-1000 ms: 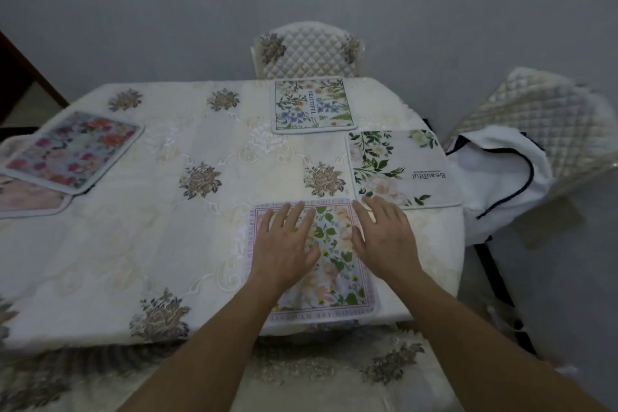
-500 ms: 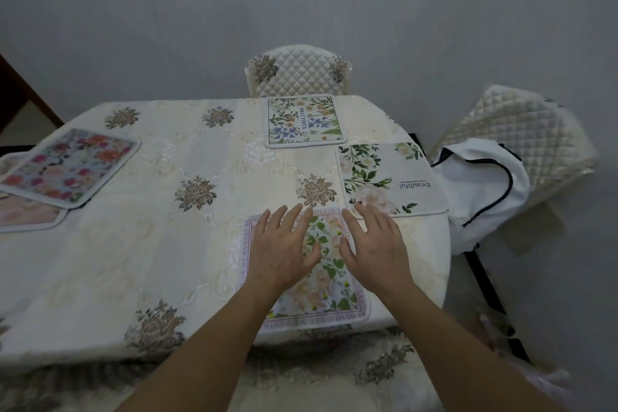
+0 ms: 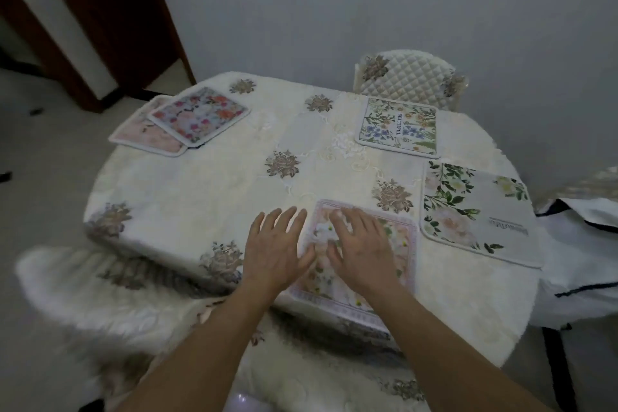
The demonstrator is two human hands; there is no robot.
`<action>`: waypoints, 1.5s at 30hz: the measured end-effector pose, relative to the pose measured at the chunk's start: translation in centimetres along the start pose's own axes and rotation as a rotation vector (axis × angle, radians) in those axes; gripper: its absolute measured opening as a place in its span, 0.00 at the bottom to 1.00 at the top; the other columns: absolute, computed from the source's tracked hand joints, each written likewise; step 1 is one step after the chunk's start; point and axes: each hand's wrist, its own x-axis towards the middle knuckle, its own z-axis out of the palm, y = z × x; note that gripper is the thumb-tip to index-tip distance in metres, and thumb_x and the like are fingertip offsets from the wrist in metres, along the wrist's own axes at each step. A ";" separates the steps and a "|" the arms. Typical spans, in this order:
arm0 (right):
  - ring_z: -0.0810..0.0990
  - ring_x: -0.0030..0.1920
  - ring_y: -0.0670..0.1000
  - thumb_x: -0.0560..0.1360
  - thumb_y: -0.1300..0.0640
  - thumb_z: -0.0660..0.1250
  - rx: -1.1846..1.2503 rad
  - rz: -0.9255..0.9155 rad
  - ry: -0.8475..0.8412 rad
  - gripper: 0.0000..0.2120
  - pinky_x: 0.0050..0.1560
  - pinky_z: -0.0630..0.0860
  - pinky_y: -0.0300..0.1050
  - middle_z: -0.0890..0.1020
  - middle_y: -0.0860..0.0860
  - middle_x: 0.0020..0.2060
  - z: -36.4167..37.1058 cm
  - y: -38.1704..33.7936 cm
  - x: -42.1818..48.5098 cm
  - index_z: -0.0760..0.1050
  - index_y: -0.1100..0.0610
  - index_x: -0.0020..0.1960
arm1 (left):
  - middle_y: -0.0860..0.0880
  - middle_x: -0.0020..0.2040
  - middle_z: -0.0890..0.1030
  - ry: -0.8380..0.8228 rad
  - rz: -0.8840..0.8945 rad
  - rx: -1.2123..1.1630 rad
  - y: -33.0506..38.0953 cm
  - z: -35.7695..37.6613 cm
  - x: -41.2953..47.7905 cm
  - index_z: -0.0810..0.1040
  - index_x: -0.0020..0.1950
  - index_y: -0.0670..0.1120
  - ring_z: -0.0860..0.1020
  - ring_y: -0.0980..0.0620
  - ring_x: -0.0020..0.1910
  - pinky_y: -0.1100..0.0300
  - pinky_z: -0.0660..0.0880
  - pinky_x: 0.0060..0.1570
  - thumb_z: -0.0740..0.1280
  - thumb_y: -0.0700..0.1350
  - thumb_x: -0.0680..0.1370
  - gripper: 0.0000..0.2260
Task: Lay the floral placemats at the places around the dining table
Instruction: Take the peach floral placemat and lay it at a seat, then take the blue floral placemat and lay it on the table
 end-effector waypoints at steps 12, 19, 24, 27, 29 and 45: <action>0.75 0.63 0.58 0.75 0.51 0.62 0.219 -0.667 0.015 0.19 0.65 0.70 0.56 0.79 0.55 0.60 2.6 -14.7 -0.6 0.76 0.56 0.63 | 0.48 0.64 0.79 0.024 -0.657 0.136 -6.0 -5.5 -18.1 0.76 0.67 0.48 0.77 0.45 0.62 0.45 0.71 0.63 0.60 0.59 0.73 0.26; 0.77 0.59 0.59 0.73 0.51 0.64 0.322 -0.950 -0.027 0.21 0.62 0.71 0.57 0.79 0.56 0.58 2.6 -25.2 -2.7 0.76 0.56 0.63 | 0.48 0.62 0.80 0.078 -0.933 0.238 -8.8 -9.2 -27.9 0.77 0.66 0.47 0.77 0.46 0.60 0.47 0.72 0.61 0.62 0.60 0.73 0.26; 0.76 0.61 0.58 0.73 0.52 0.63 0.339 -1.086 -0.043 0.20 0.62 0.72 0.56 0.79 0.56 0.59 2.9 -32.1 -4.2 0.76 0.56 0.63 | 0.48 0.64 0.80 0.067 -1.087 0.264 -11.4 -10.8 -33.4 0.76 0.67 0.48 0.77 0.45 0.61 0.47 0.73 0.60 0.60 0.61 0.73 0.27; 0.75 0.63 0.57 0.74 0.49 0.59 0.327 -1.126 -0.100 0.21 0.64 0.70 0.56 0.78 0.55 0.61 3.8 -36.3 -4.6 0.75 0.56 0.64 | 0.48 0.65 0.79 0.048 -1.130 0.265 -14.3 -10.9 -36.1 0.75 0.68 0.48 0.76 0.46 0.62 0.47 0.72 0.62 0.59 0.61 0.73 0.28; 0.76 0.62 0.57 0.75 0.49 0.59 0.321 -1.132 -0.115 0.21 0.63 0.71 0.56 0.79 0.56 0.61 5.0 -39.2 -4.7 0.75 0.56 0.64 | 0.48 0.64 0.79 0.049 -1.137 0.263 -16.9 -10.8 -37.8 0.75 0.68 0.48 0.77 0.45 0.61 0.47 0.72 0.61 0.60 0.61 0.73 0.28; 0.76 0.62 0.56 0.76 0.46 0.54 0.164 -1.137 -0.265 0.23 0.62 0.72 0.53 0.79 0.55 0.61 12.4 -66.0 -1.1 0.75 0.55 0.65 | 0.48 0.64 0.80 0.036 -1.141 0.219 -44.0 -13.4 -46.4 0.76 0.68 0.48 0.78 0.45 0.61 0.47 0.73 0.61 0.58 0.61 0.73 0.28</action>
